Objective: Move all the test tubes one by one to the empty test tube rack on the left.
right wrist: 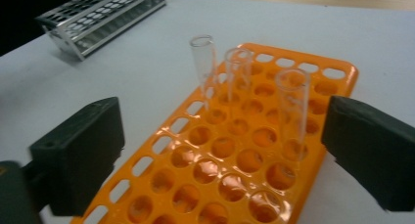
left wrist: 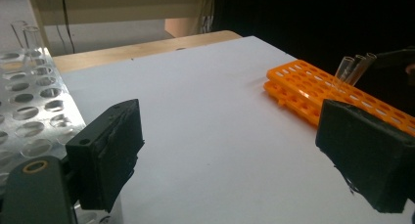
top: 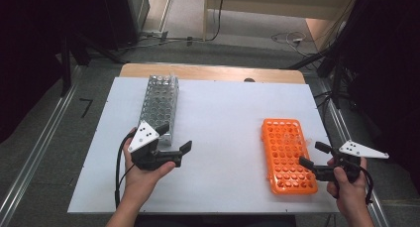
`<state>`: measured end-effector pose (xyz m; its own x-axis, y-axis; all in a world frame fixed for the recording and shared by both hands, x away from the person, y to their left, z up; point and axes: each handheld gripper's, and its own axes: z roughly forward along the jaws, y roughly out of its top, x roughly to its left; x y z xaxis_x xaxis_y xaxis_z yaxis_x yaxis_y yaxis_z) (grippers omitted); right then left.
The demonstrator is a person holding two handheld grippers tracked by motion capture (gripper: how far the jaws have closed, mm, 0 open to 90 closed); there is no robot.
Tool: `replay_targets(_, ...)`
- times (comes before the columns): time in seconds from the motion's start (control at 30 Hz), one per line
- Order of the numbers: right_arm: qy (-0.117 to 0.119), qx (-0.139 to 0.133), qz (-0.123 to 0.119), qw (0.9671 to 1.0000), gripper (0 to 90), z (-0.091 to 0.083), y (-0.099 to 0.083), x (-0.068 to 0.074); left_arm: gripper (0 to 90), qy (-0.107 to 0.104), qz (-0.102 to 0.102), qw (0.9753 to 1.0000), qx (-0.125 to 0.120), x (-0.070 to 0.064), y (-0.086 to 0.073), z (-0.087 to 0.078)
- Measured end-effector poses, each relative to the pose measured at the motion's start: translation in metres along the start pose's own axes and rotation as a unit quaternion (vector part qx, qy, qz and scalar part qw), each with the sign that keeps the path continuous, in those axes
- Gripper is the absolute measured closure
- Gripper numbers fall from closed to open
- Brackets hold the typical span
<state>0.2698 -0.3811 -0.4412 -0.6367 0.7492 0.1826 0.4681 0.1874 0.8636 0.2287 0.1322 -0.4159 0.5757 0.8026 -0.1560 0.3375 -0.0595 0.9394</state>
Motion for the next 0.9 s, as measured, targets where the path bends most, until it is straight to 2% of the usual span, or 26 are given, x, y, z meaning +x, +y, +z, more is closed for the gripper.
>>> replay_targets(0.1,-0.008,0.008,0.007,0.9999,6.3,0.005,-0.002,-0.008,10.3,-0.002,0.005,1.0,0.004,-0.003,-0.003,0.0)
replay_targets(0.23,-0.032,0.018,0.016,0.9992,15.9,0.014,-0.004,-0.016,10.3,-0.009,0.005,0.9999,0.006,-0.005,-0.005,0.003)
replay_targets(0.43,-0.062,0.032,0.021,0.9973,33.9,0.024,-0.007,-0.023,10.3,-0.013,0.003,0.9999,0.009,-0.007,-0.006,0.005)
replay_targets(0.53,-0.067,0.038,0.022,0.9968,44.5,0.028,-0.009,-0.025,10.3,-0.014,0.002,0.9998,0.011,-0.007,-0.006,0.006)
replay_targets(0.67,-0.056,0.04,0.017,0.9975,58.2,0.031,-0.011,-0.026,10.3,-0.014,0.002,0.9998,0.011,-0.007,-0.006,0.006)
replay_targets(0.9,-0.071,0.036,0.01,0.9968,68.2,0.033,-0.013,-0.025,10.3,-0.017,-0.001,0.9998,0.01,-0.007,-0.005,0.005)
